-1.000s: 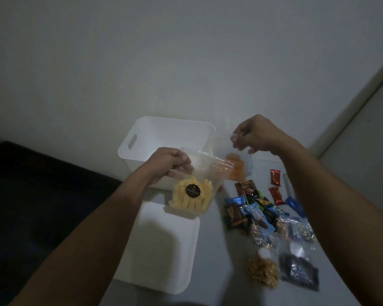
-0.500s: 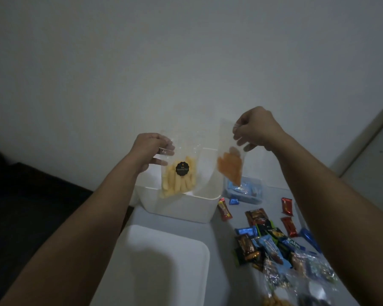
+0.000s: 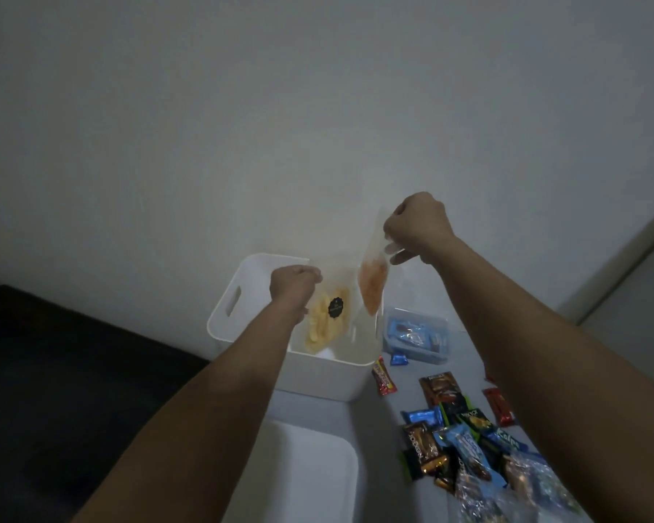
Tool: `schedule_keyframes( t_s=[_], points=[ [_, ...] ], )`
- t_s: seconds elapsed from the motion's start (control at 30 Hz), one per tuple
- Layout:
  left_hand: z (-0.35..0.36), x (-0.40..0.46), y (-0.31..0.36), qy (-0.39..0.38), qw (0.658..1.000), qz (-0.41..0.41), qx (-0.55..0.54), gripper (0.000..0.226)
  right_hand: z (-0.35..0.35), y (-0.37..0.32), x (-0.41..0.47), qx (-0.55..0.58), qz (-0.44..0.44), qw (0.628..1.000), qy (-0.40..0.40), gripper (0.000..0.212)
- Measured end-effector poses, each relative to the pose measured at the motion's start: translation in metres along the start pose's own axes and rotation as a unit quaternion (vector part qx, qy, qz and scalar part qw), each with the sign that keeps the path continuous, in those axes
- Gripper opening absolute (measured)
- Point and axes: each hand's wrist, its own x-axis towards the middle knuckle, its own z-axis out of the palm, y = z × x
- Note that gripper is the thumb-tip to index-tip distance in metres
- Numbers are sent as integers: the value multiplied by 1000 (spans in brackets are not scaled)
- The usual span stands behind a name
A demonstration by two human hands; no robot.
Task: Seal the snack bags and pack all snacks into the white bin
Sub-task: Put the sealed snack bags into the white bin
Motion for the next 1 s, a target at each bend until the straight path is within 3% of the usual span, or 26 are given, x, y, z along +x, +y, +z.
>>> schedule_keyframes(
  t_s=[0.1,0.27,0.47,0.53,0.67,0.73,0.9,1.0],
  points=[
    [13,11,-18,5,999,-47,-12,7,16,12,16,18,15,999,-22,20],
    [17,32,-37,21,994,-106,-28,17,41,26,32,15,28,998,-46,23],
    [27,41,-54,-37,994,-106,16,3,54,26,51,-27,10,999,25,15],
    [30,41,-58,-70,991,-111,21,12,53,24,60,-27,-6,997,68,14],
    [37,36,-65,-209,962,-167,52,53,52,26,74,-28,-22,993,109,20],
    [36,33,-65,-248,949,-187,56,48,53,28,75,-24,-27,993,114,22],
    [37,37,-71,-280,933,-227,18,48,60,24,73,20,-43,991,126,27],
    [40,33,-66,-233,943,-236,38,35,61,20,73,54,-51,989,128,27]
  ],
)
